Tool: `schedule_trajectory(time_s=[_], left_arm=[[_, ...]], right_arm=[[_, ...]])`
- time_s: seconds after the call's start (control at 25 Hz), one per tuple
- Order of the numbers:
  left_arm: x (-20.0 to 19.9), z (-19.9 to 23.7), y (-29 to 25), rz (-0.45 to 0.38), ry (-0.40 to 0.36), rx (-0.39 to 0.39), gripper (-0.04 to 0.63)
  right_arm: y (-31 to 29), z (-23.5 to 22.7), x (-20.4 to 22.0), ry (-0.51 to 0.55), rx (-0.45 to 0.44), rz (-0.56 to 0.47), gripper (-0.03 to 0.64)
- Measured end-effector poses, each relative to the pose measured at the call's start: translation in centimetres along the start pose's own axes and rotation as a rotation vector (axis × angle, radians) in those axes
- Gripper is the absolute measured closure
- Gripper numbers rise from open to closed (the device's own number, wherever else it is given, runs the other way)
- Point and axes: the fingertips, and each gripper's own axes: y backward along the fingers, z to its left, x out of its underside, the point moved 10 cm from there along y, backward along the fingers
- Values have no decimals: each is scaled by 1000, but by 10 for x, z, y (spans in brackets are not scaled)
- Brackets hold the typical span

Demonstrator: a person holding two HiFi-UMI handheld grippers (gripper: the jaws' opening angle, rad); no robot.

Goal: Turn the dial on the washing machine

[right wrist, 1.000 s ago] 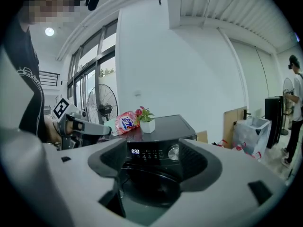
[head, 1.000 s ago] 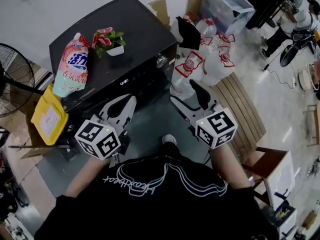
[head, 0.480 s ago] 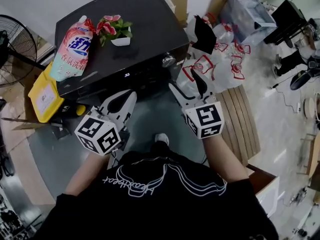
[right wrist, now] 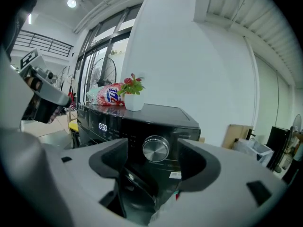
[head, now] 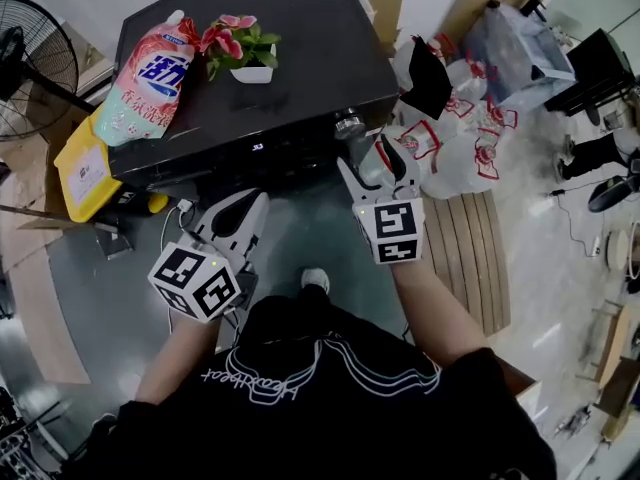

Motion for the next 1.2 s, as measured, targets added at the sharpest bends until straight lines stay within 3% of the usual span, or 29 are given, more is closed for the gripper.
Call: schedule_trajectory(time_s=[0.2,0.48,1.2], left_arm=[[5,10,1,6,53,-44,591],[5,20,5,-2,68,-74,591],[8,33,9,-18,109,-122,591]], right_arm=[[-23,4,10,46,5,26,299],[-48,3,19,95,16,49,302],[-66,1,27,95,64,67,345]])
